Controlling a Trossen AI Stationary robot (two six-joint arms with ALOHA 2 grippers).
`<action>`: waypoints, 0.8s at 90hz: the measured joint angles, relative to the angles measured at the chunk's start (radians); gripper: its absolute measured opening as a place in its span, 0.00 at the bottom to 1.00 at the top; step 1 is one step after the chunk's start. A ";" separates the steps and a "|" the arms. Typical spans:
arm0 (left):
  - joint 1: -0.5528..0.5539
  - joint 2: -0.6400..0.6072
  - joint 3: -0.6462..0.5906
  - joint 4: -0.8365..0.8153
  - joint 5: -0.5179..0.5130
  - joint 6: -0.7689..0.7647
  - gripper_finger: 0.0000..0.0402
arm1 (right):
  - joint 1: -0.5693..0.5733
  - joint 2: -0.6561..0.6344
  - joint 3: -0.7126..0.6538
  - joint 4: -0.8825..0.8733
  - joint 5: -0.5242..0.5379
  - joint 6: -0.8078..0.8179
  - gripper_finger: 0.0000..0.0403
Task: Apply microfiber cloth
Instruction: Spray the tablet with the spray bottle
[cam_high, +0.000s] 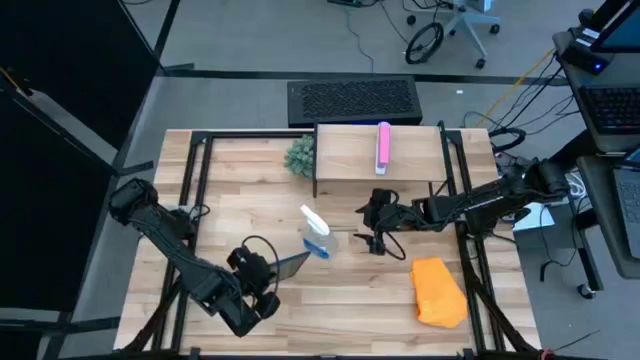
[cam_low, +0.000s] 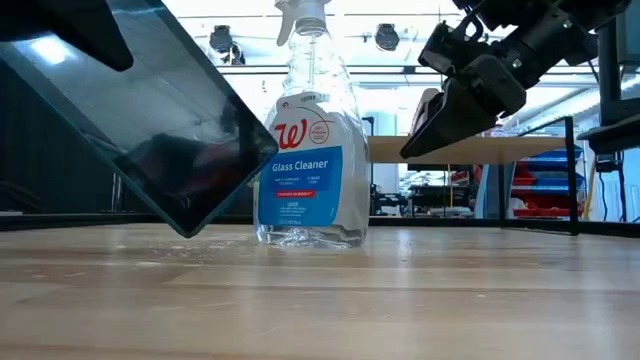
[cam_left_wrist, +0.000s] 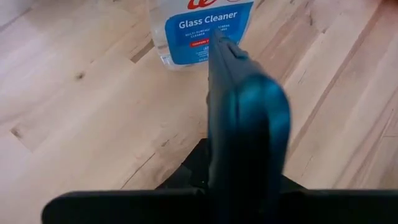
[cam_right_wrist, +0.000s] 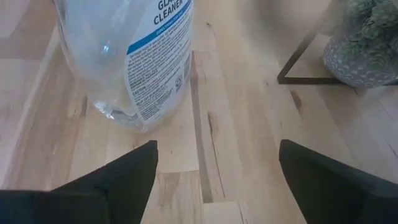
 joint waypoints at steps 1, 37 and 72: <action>0.000 0.000 0.000 -0.001 0.000 0.000 0.02 | 0.000 0.000 0.000 0.000 0.000 0.006 0.78; 0.000 0.000 0.001 -0.110 0.001 -0.035 0.02 | 0.015 0.036 -0.002 0.091 -0.025 0.106 0.78; 0.029 0.001 0.001 -0.100 -0.025 0.000 0.02 | 0.036 0.288 -0.001 0.461 -0.006 0.100 0.78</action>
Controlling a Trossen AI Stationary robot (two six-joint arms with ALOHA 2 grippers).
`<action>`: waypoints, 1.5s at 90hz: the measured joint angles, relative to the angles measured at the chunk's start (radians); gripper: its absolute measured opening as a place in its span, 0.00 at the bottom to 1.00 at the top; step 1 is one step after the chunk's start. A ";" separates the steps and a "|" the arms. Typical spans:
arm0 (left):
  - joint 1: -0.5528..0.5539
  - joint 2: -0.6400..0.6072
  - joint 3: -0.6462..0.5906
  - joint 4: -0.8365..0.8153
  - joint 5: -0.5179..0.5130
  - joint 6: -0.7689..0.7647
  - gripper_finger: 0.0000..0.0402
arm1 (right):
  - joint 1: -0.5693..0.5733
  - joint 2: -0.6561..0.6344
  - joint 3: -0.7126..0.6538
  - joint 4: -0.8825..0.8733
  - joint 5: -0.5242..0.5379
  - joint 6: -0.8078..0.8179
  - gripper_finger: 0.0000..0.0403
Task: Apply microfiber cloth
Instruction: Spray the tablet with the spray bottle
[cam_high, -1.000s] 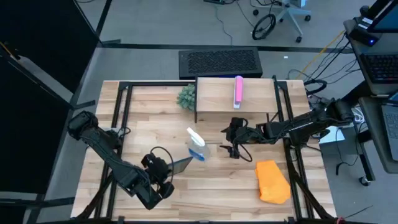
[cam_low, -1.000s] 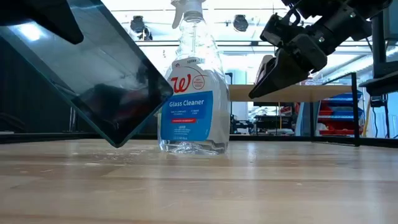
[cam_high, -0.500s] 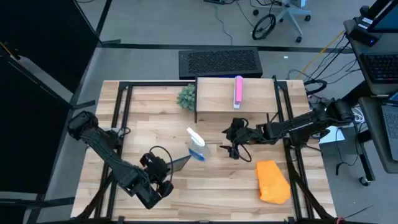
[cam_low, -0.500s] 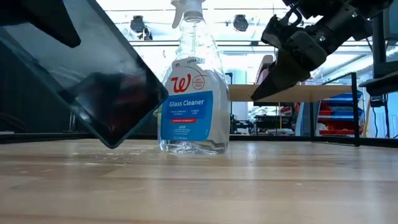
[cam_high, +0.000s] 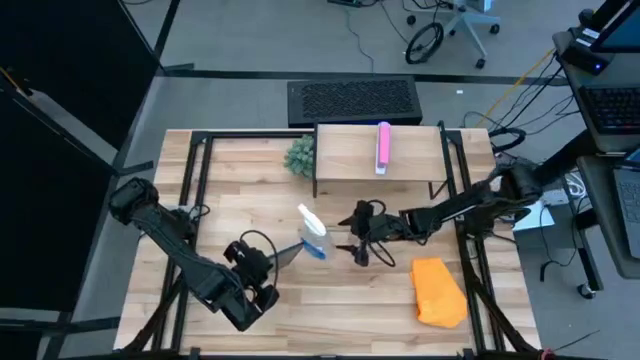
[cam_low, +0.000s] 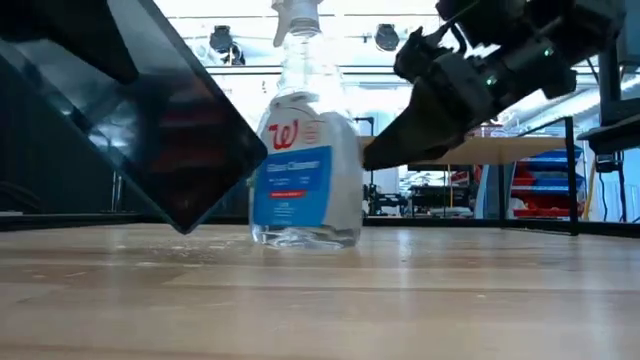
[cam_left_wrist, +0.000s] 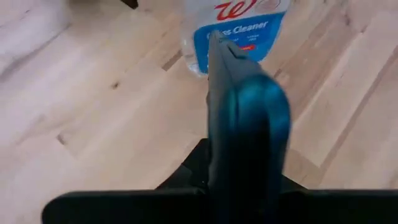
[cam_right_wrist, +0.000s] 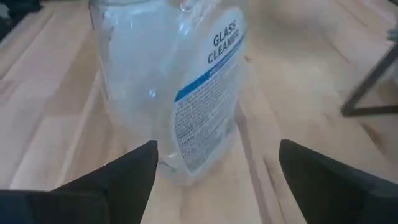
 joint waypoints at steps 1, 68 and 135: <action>0.001 0.000 0.000 0.000 -0.001 0.001 0.02 | 0.000 0.004 0.000 0.005 0.011 0.005 0.78; 0.013 0.003 0.000 0.003 0.003 0.045 0.02 | 0.162 0.141 0.035 0.190 0.065 0.059 0.78; 0.019 0.003 0.000 -0.102 -0.029 0.022 0.02 | 0.138 0.146 0.105 0.045 0.165 0.058 0.78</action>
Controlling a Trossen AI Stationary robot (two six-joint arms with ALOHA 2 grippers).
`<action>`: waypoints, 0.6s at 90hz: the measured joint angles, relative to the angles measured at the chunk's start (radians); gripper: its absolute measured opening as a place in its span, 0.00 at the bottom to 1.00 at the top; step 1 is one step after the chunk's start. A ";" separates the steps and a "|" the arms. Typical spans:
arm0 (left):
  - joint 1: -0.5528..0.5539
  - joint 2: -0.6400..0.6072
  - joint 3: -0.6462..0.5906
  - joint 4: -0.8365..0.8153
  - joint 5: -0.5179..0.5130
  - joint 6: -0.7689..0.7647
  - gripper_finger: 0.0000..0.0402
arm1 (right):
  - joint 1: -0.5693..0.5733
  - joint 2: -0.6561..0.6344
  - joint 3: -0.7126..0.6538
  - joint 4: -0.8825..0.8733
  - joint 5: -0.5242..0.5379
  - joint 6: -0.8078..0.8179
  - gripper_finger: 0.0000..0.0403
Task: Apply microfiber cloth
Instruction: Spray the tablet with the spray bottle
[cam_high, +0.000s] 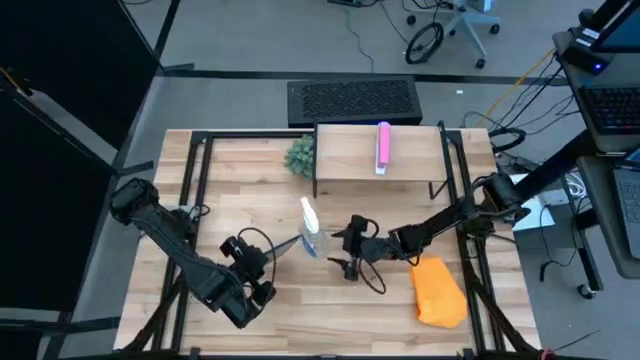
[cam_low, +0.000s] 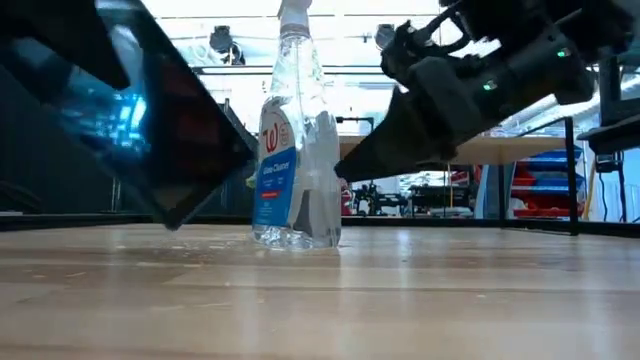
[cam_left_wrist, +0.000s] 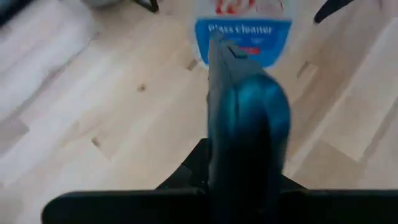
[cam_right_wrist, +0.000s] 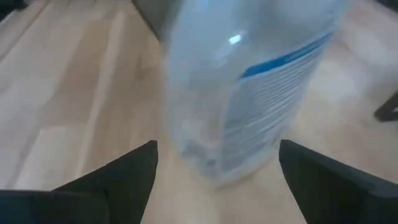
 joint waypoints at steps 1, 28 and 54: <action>0.003 0.000 0.000 0.000 0.000 0.002 0.02 | 0.001 0.000 0.000 0.003 -0.002 0.000 0.78; 0.018 0.000 0.000 0.028 0.001 0.031 0.02 | 0.054 0.004 0.000 0.057 -0.034 0.011 0.78; 0.008 0.000 -0.001 0.010 0.030 0.031 0.02 | 0.063 0.075 0.082 0.022 -0.056 -0.003 0.78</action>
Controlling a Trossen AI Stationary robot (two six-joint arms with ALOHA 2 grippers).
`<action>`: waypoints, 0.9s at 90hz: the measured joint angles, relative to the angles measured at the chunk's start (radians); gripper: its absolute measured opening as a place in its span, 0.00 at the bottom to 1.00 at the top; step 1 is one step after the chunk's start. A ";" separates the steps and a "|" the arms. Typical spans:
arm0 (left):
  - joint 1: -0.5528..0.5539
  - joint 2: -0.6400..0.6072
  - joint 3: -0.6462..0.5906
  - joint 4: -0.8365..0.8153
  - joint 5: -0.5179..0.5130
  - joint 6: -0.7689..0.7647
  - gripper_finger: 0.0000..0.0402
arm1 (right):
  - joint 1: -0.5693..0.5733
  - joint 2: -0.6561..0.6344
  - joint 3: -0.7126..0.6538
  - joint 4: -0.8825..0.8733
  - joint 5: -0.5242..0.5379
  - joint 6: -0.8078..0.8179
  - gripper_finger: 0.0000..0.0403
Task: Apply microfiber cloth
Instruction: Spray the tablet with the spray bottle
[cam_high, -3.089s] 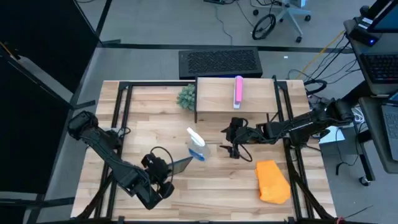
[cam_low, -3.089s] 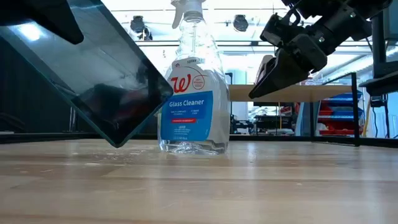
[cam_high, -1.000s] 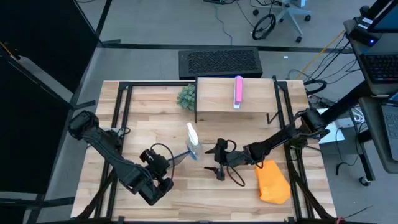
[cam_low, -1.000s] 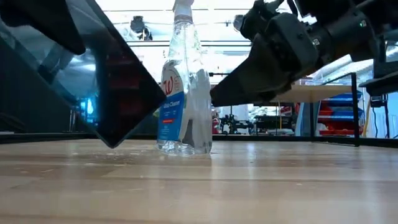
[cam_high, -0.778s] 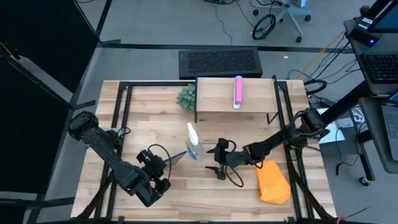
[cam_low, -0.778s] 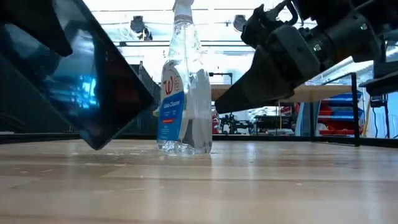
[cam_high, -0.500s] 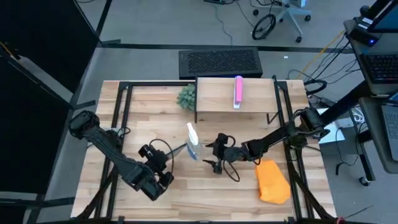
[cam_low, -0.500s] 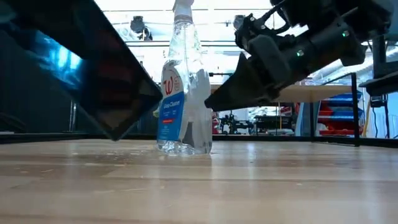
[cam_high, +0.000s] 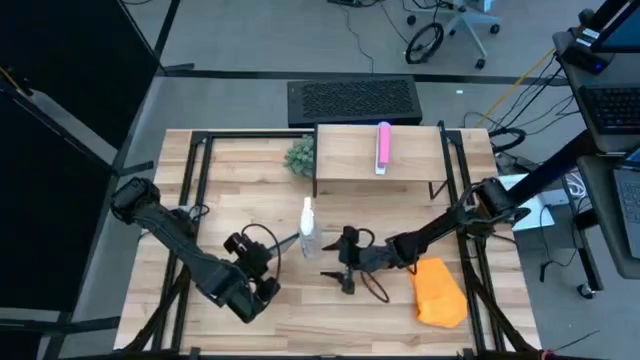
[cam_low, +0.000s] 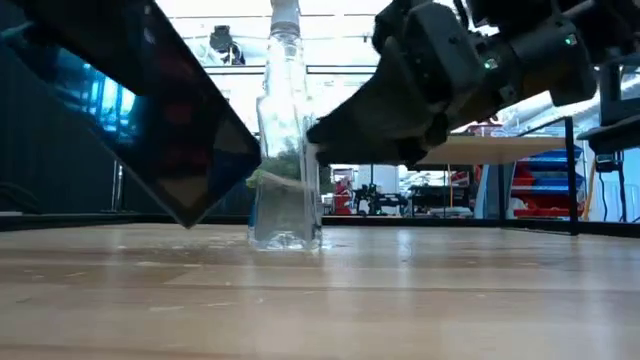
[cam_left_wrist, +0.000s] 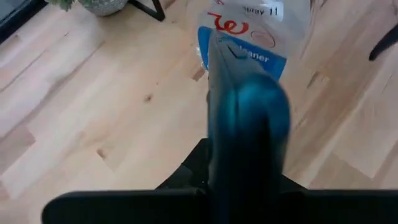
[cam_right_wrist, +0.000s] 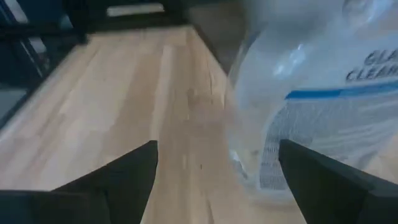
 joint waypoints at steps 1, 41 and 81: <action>-0.002 0.000 0.000 -0.004 0.004 -0.001 0.02 | 0.001 -0.003 0.003 -0.014 0.000 -0.001 0.78; -0.122 -0.029 0.131 -0.382 0.015 -0.160 0.02 | 0.034 -0.342 0.033 -0.404 0.003 -0.049 0.78; -0.103 -0.174 0.129 -0.420 -0.088 -0.137 0.02 | -0.069 -0.477 0.032 -0.600 0.002 -0.127 0.97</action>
